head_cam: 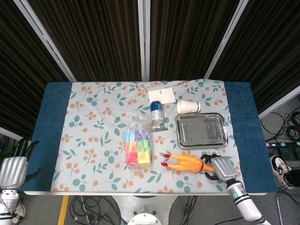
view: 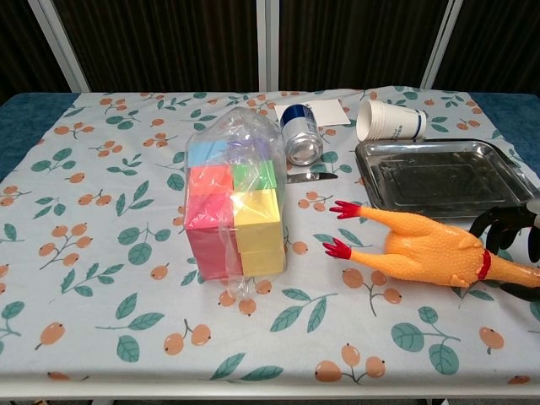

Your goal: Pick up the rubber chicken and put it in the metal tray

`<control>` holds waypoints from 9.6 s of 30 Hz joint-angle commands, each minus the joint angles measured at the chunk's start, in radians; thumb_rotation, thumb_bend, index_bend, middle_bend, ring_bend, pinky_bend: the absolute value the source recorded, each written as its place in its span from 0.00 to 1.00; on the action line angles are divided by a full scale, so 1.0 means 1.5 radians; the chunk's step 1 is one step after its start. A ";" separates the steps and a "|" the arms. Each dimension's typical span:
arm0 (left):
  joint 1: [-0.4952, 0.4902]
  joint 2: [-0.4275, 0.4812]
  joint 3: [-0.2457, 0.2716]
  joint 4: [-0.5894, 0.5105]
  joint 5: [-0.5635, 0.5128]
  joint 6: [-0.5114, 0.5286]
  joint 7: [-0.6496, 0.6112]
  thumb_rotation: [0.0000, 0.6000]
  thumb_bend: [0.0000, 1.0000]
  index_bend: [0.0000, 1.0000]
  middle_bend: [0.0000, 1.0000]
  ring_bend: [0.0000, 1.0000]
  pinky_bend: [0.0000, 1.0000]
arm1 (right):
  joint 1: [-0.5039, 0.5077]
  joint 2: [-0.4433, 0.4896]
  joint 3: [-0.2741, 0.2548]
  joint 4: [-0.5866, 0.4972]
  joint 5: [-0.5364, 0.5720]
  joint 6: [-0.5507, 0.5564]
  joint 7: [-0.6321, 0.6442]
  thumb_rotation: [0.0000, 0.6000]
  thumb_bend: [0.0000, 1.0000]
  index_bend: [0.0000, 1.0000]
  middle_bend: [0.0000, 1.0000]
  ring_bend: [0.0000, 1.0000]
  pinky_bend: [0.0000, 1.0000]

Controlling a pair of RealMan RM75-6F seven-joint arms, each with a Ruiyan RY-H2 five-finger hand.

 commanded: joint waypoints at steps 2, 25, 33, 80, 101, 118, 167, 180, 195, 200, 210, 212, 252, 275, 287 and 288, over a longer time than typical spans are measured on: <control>0.001 -0.001 0.001 0.004 0.000 -0.001 -0.005 1.00 0.20 0.21 0.12 0.05 0.19 | 0.002 -0.016 -0.003 0.014 0.003 -0.001 -0.008 1.00 0.23 0.36 0.42 0.35 0.51; -0.173 0.156 -0.052 -0.136 0.127 -0.110 -0.356 1.00 0.19 0.21 0.12 0.05 0.19 | 0.111 0.268 0.061 -0.144 -0.187 0.088 0.095 1.00 0.51 0.84 0.71 0.71 0.97; -0.277 0.163 -0.105 -0.199 0.085 -0.211 -0.430 1.00 0.19 0.19 0.12 0.05 0.19 | 0.216 0.326 0.150 -0.221 -0.144 0.012 0.107 1.00 0.52 0.84 0.71 0.71 0.97; -0.516 0.099 -0.182 -0.287 -0.468 -0.395 -0.139 1.00 0.20 0.35 0.29 0.23 0.23 | 0.565 0.133 0.226 -0.257 0.323 -0.108 -0.292 1.00 0.52 0.84 0.71 0.71 0.97; -0.505 0.024 -0.190 -0.205 -0.520 -0.359 -0.127 1.00 0.75 0.92 0.95 0.83 0.75 | 0.557 0.138 0.188 -0.294 0.263 -0.104 -0.249 1.00 0.52 0.84 0.71 0.71 0.97; -0.457 0.015 -0.193 -0.220 -0.423 -0.346 -0.172 1.00 0.56 0.25 0.36 0.29 0.41 | 0.558 0.136 0.193 -0.249 0.290 -0.102 -0.223 1.00 0.52 0.84 0.71 0.71 0.97; -0.475 0.035 -0.205 -0.227 -0.426 -0.412 -0.161 1.00 0.14 0.20 0.12 0.06 0.17 | 0.612 0.088 0.192 -0.217 0.386 -0.069 -0.302 1.00 0.52 0.84 0.71 0.71 0.97; -0.476 0.010 -0.203 -0.206 -0.457 -0.373 -0.140 1.00 0.53 0.70 0.70 0.62 0.50 | 0.614 0.088 0.186 -0.228 0.387 -0.069 -0.302 1.00 0.52 0.84 0.71 0.71 0.97; -0.471 -0.013 -0.205 -0.179 -0.473 -0.362 -0.132 1.00 0.71 0.92 0.94 0.81 0.63 | 0.607 0.094 0.168 -0.253 0.347 -0.077 -0.296 1.00 0.52 0.84 0.71 0.71 0.97; -0.461 -0.012 -0.202 -0.184 -0.453 -0.364 -0.142 1.00 0.63 0.69 0.78 0.68 0.61 | 0.602 0.097 0.168 -0.244 0.349 -0.074 -0.292 1.00 0.52 0.84 0.71 0.71 0.97; -0.438 0.028 -0.191 -0.195 -0.372 -0.392 -0.169 1.00 0.20 0.18 0.12 0.07 0.20 | 0.573 0.122 0.164 -0.234 0.339 -0.066 -0.259 1.00 0.52 0.84 0.71 0.71 0.97; -0.433 0.038 -0.186 -0.197 -0.359 -0.389 -0.163 1.00 0.20 0.17 0.12 0.07 0.19 | 0.558 0.133 0.162 -0.234 0.330 -0.065 -0.238 1.00 0.52 0.84 0.71 0.71 0.97; -0.348 0.069 -0.153 -0.145 -0.295 -0.320 -0.161 1.00 0.16 0.17 0.12 0.07 0.19 | 0.194 -0.042 -0.039 0.441 -0.121 -0.002 0.687 1.00 0.41 0.78 0.70 0.63 0.84; -0.318 0.088 -0.150 -0.142 -0.277 -0.298 -0.166 1.00 0.15 0.17 0.12 0.07 0.19 | 0.172 -0.053 -0.029 0.564 -0.110 0.020 0.669 1.00 0.00 0.00 0.17 0.09 0.30; -0.209 0.045 -0.078 -0.052 -0.178 -0.077 -0.005 1.00 0.15 0.18 0.13 0.07 0.19 | -0.008 0.238 0.012 0.103 0.016 0.196 0.358 1.00 0.15 0.08 0.22 0.13 0.31; -0.197 0.041 -0.070 -0.049 -0.173 -0.061 0.007 1.00 0.15 0.18 0.13 0.07 0.19 | -0.021 0.250 0.009 0.076 0.020 0.203 0.352 1.00 0.14 0.04 0.20 0.11 0.31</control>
